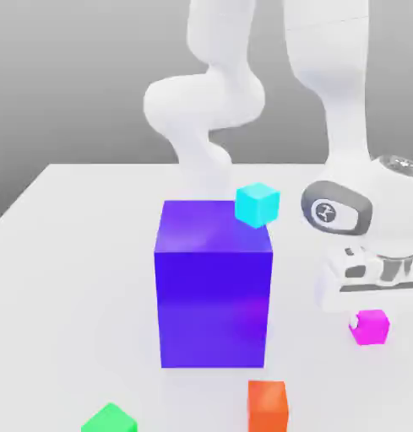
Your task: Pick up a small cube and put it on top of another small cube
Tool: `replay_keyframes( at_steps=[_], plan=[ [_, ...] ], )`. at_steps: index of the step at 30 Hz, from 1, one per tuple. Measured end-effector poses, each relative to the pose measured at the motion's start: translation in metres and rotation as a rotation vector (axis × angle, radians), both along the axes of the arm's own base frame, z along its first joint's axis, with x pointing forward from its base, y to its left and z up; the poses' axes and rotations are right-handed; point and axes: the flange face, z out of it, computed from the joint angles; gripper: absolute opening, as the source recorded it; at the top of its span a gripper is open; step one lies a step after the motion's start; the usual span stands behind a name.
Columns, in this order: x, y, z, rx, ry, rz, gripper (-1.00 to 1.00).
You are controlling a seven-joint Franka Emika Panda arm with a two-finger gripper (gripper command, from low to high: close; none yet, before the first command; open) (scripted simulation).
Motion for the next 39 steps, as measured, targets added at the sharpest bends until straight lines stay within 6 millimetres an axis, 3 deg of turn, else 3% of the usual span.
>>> replay_keyframes(
  at_steps=[6, 8, 11, 16, 21, 25, 27, 30, 31, 36, 37, 39],
  plan=[
    [0.001, 0.001, 0.055, 0.0, -0.002, 0.005, -1.0],
    [0.024, -0.003, 0.063, 0.006, -0.01, 0.002, -1.0],
    [0.076, -0.035, 0.071, 0.008, -0.016, -0.065, -1.0],
    [0.158, -0.121, 0.084, 0.005, -0.025, -0.198, -1.0],
    [0.216, -0.236, 0.097, -0.004, -0.029, -0.343, -1.0],
    [0.234, -0.335, 0.108, -0.01, -0.027, -0.463, -1.0],
    [0.223, -0.383, 0.108, -0.005, -0.009, -0.561, -1.0],
    [0.216, -0.402, 0.073, -0.002, 0.0, -0.606, -1.0],
    [0.215, -0.404, 0.059, -0.002, 0.0, -0.609, 1.0],
    [0.215, -0.404, 0.059, -0.002, 0.0, -0.609, 1.0],
    [0.215, -0.404, 0.051, -0.002, 0.001, -0.611, 1.0],
    [0.215, -0.405, 0.065, -0.003, 0.001, -0.612, 1.0]
  ],
)
